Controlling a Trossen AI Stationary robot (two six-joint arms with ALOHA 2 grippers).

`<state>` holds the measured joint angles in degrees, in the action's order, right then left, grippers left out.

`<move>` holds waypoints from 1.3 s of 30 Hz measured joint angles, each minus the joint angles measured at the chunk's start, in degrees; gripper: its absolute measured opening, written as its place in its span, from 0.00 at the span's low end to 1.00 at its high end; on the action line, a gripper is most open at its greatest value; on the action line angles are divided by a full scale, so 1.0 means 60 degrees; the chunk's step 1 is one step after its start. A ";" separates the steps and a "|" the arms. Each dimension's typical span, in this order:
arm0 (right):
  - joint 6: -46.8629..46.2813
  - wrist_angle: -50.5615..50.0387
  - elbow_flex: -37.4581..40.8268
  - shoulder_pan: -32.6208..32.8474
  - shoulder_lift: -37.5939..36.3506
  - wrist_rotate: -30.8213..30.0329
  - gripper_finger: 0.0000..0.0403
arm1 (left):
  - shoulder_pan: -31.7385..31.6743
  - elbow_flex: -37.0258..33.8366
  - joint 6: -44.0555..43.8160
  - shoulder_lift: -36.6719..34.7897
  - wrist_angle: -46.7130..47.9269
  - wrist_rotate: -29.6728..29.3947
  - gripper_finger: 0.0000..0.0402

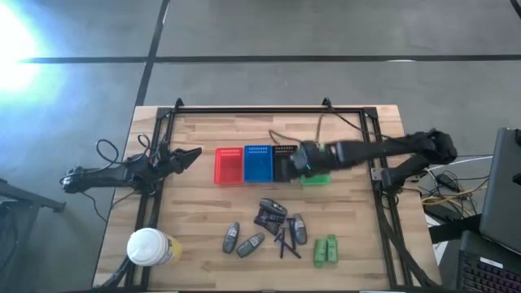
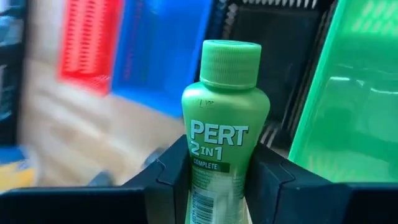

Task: Pick & Place Travel size toiletries
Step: Put the green shampoo into the black basket

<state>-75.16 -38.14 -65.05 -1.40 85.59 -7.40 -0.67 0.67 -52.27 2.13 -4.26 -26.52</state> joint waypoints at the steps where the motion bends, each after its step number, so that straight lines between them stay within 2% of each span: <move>1: 0.0396 0.0167 0.0033 -0.0436 0.0194 0.0381 0.26 | 0.0000 0.0000 0.0000 0.0000 0.0003 0.0002 0.63; 5: 0.1405 0.1100 0.0038 -0.1567 0.1023 0.1545 0.26 | 0.0000 0.0000 0.0181 0.0001 0.0005 -0.0005 0.63; 9: 0.1677 0.1134 -0.0016 -0.1902 0.1826 0.1709 0.29 | 0.0000 0.0000 0.0164 -0.0004 0.0002 -0.0046 0.63; 16: 0.2261 0.1174 -0.0407 -0.2038 0.2283 0.1040 0.49 | 0.0000 0.0000 0.0186 -0.0004 -0.0002 -0.0066 0.63; 22: 0.2821 0.0771 -0.0625 -0.1943 0.2046 0.0987 0.66 | 0.0000 0.0000 0.0183 -0.0004 -0.0002 -0.0066 0.63; 24: 0.3073 0.0108 -0.0759 -0.1674 0.1734 0.0941 0.70 | 0.0000 0.0000 0.0182 -0.0005 -0.0002 -0.0062 0.63; 28: 0.2765 -0.2441 -0.0942 -0.0617 0.0899 0.0639 0.77 | 0.0000 0.0000 0.0182 -0.0003 0.0002 -0.0064 0.63; 33: 0.0327 -0.4458 -0.0530 0.1130 0.0136 0.0888 0.81 | -0.0004 0.0000 0.0182 0.0022 0.0009 -0.0059 0.63; 36: -0.1446 -0.4547 -0.0019 0.2385 -0.0079 0.1712 0.82 | 0.0000 0.0000 0.0151 0.0022 0.0005 -0.0060 0.63; 39: -0.3148 -0.4504 0.0337 0.3621 -0.0139 0.1847 0.83 | 0.0000 0.0000 0.0251 0.0022 0.0007 -0.0065 0.63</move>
<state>-94.04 -65.16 -63.02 20.32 84.75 3.68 -0.67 0.67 -50.76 2.26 -4.22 -26.91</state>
